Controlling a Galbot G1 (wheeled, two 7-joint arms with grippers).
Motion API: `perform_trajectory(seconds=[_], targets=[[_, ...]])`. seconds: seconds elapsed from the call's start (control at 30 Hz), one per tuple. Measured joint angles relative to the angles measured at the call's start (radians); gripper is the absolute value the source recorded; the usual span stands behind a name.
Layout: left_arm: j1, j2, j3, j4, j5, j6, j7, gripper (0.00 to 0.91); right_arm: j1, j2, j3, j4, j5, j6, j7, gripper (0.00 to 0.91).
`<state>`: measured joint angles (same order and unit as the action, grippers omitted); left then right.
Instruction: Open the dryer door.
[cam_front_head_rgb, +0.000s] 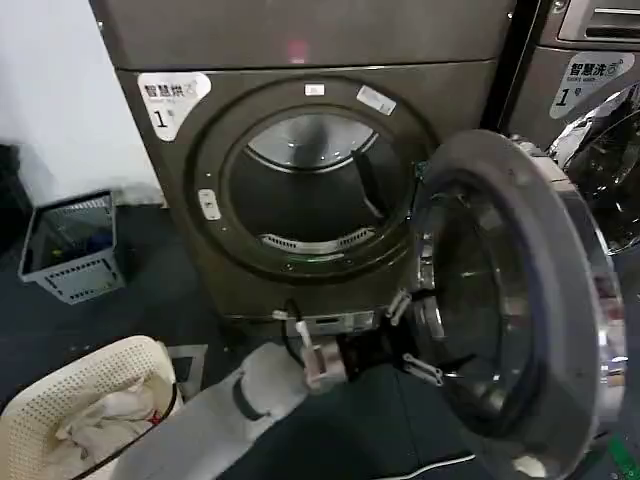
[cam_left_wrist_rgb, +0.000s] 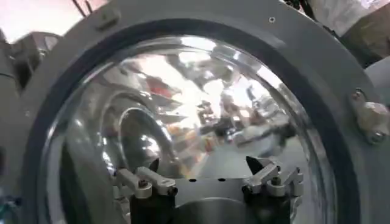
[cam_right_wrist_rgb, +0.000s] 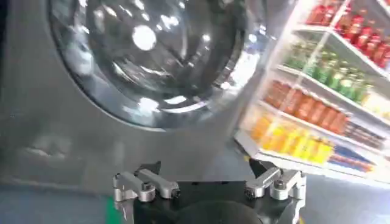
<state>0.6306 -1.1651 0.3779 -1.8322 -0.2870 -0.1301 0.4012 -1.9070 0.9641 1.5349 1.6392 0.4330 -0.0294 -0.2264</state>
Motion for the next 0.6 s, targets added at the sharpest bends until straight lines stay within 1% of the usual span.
perform_trajectory(seconds=[0.1, 0.3, 0.47, 0.6], targets=[[-0.022, -0.037, 0.024, 0.031, 0.002, -0.002, -0.001, 0.907, -0.022, 0.042, 0.043, 0.015, -0.050, -0.024, 0.038, 0.907], [-0.057, -0.102, 0.061, 0.086, 0.009, -0.009, -0.001, 0.907, -0.059, 0.124, 0.127, 0.036, -0.109, -0.072, 0.100, 0.907], [-0.078, -0.147, 0.080, 0.122, 0.020, -0.014, -0.004, 0.907, -0.086, 0.194, 0.186, 0.049, -0.171, -0.075, 0.107, 0.907], [-0.095, -0.180, 0.094, 0.153, 0.034, -0.022, -0.010, 0.907, -0.109, 0.244, 0.225, 0.064, -0.177, -0.076, 0.101, 0.907]])
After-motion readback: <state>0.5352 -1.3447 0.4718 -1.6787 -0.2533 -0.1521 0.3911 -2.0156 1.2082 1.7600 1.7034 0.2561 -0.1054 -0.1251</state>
